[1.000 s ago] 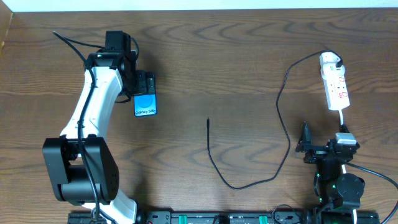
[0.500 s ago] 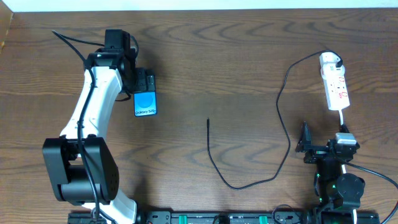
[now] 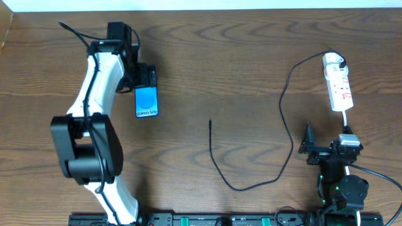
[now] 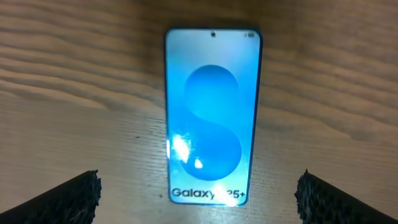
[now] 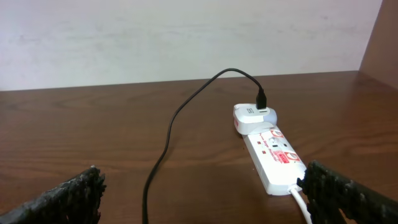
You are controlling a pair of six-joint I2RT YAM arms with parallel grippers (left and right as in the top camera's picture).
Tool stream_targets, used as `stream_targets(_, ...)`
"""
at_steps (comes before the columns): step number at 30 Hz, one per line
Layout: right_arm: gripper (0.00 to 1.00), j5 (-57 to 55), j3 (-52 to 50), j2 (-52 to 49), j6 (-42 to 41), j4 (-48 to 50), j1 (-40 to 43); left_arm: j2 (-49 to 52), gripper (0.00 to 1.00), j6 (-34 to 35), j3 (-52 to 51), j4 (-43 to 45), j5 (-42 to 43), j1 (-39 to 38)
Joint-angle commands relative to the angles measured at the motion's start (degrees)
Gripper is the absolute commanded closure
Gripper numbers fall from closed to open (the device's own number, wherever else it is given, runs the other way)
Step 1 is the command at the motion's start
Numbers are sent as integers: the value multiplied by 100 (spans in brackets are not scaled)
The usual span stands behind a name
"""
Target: Plug charger to phone and switch on socket
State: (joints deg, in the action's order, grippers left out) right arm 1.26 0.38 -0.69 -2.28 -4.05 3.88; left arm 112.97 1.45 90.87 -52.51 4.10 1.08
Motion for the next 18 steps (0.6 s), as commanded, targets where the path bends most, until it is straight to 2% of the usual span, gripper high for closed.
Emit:
stream_targets(1,1,-48,-7,35,83,-26,-22,221,0,-26,92,-15,129,13)
stream_targets(18,1,-48,-7,35,83,-26,-22,481,0,157,-258,402,129,9)
